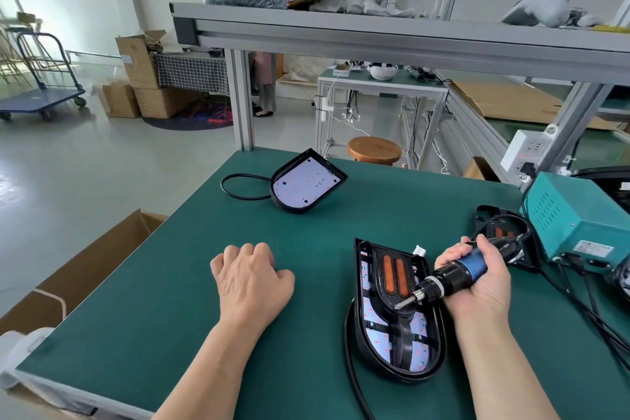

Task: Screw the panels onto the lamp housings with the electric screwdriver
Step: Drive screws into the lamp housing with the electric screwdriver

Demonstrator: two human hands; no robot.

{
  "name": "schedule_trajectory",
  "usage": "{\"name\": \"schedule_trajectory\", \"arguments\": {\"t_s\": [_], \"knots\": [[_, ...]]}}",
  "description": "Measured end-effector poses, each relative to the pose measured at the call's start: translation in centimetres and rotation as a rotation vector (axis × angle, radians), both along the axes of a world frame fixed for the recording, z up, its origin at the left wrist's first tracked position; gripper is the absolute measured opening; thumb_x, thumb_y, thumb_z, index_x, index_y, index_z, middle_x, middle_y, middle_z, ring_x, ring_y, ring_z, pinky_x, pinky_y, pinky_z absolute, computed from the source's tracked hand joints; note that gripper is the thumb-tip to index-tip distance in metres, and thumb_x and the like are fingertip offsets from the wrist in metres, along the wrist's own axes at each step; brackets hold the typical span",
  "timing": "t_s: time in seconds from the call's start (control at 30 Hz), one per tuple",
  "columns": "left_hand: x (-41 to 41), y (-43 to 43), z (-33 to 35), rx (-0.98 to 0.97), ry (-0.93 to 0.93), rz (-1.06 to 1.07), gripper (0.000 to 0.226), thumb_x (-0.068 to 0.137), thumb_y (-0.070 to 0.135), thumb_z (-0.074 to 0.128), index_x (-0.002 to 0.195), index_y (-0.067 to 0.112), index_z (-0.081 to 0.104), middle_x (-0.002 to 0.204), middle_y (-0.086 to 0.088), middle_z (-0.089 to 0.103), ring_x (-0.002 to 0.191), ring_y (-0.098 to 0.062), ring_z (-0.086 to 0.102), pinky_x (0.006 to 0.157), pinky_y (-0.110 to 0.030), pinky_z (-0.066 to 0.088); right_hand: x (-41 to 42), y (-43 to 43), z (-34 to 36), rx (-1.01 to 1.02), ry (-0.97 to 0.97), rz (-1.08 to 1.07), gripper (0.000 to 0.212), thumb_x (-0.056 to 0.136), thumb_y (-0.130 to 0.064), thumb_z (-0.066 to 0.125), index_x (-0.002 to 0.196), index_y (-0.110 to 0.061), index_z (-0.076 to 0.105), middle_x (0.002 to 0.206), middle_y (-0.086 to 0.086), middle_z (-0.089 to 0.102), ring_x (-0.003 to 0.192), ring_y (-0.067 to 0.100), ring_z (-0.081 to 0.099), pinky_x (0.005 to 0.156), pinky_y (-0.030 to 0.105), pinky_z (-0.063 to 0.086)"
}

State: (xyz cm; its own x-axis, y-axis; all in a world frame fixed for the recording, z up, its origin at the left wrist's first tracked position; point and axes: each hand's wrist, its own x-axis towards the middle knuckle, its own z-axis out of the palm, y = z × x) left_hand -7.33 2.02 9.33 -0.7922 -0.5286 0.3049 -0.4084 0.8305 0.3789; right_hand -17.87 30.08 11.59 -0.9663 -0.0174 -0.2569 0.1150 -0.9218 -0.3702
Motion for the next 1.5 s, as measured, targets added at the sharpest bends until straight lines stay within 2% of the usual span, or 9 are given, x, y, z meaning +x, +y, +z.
{"name": "schedule_trajectory", "arguments": {"t_s": [0.27,0.47,0.53,0.6,0.87,1.03,1.2,1.37,1.5], "knots": [[0.2,0.0,0.0,-0.001,0.01,-0.042,0.009,0.08,0.028,0.055,0.075,0.022,0.055,0.073,0.01,0.052,0.089,-0.019,0.042,0.096,-0.03,0.024,0.0,-0.1,0.0,0.012,-0.004,-0.005,0.015,0.095,-0.023,0.062,0.089,-0.011,0.056,0.067,-0.007,0.054,0.056,0.004,0.054,0.057,0.015,0.047],[0.5,-0.5,0.2,0.165,0.06,-0.085,0.009,0.082,0.025,0.054,0.073,0.024,0.055,0.076,0.011,0.055,0.093,-0.018,0.041,0.091,-0.027,0.021,0.0,-0.1,0.1,0.003,-0.011,0.0,0.015,0.095,-0.023,0.062,0.089,-0.011,0.056,0.066,-0.007,0.054,0.055,0.003,0.055,0.057,0.014,0.047],[0.8,-0.5,0.0,0.129,0.028,-0.116,0.006,0.078,0.031,0.057,0.077,0.027,0.053,0.08,0.014,0.053,0.095,-0.016,0.039,0.092,-0.027,0.021,-0.1,0.0,0.0,-0.004,-0.011,-0.002,0.015,0.095,-0.023,0.063,0.088,-0.011,0.056,0.066,-0.007,0.054,0.056,0.003,0.055,0.056,0.014,0.047],[0.9,-0.5,-0.2,0.089,0.005,-0.14,0.012,0.076,0.033,0.06,0.081,0.027,0.05,0.083,0.015,0.05,0.095,-0.016,0.037,0.093,-0.027,0.021,-0.2,0.0,0.0,-0.002,-0.007,0.0,0.015,0.094,-0.022,0.062,0.088,-0.011,0.056,0.066,-0.007,0.054,0.055,0.003,0.055,0.056,0.014,0.047],[1.0,-0.4,-0.4,0.061,0.047,-0.163,0.011,0.081,0.023,0.064,0.078,0.026,0.054,0.077,0.012,0.05,0.09,-0.018,0.041,0.093,-0.027,0.02,-0.4,0.1,-0.4,0.009,0.011,0.006,0.015,0.094,-0.023,0.062,0.088,-0.011,0.056,0.067,-0.007,0.054,0.059,0.003,0.053,0.059,0.014,0.046],[1.0,-0.4,-0.5,-0.005,0.061,-0.178,0.011,0.088,0.015,0.061,0.077,0.018,0.06,0.075,0.009,0.052,0.088,-0.02,0.042,0.096,-0.03,0.024,-0.3,0.1,-0.4,0.008,0.008,0.006,0.014,0.094,-0.023,0.062,0.088,-0.012,0.056,0.066,-0.007,0.054,0.06,0.003,0.053,0.06,0.014,0.046],[1.0,-0.3,-0.3,-0.023,0.039,-0.174,0.014,0.095,0.018,0.055,0.083,0.016,0.061,0.081,0.006,0.055,0.091,-0.021,0.044,0.099,-0.031,0.025,-0.2,0.0,-0.3,0.008,0.001,-0.004,0.014,0.093,-0.023,0.064,0.089,-0.011,0.056,0.067,-0.007,0.054,0.058,0.004,0.054,0.057,0.015,0.047],[1.2,-0.2,0.1,0.102,0.174,-0.162,0.017,0.098,0.01,0.05,0.082,0.014,0.047,0.076,0.006,0.056,0.084,-0.023,0.045,0.093,-0.031,0.025,-0.1,-0.1,-0.1,-0.008,-0.009,-0.005,0.014,0.093,-0.022,0.064,0.088,-0.011,0.057,0.068,-0.007,0.055,0.057,0.004,0.054,0.057,0.015,0.047],[1.1,1.5,1.6,0.191,0.315,-0.183,0.017,0.096,0.008,0.056,0.082,0.014,0.049,0.076,0.008,0.053,0.084,-0.016,0.039,0.085,-0.034,0.033,-0.2,0.0,0.0,-0.053,-0.022,-0.019,0.015,0.093,-0.021,0.065,0.089,-0.01,0.057,0.072,-0.006,0.056,0.057,0.004,0.055,0.056,0.016,0.049]]}}
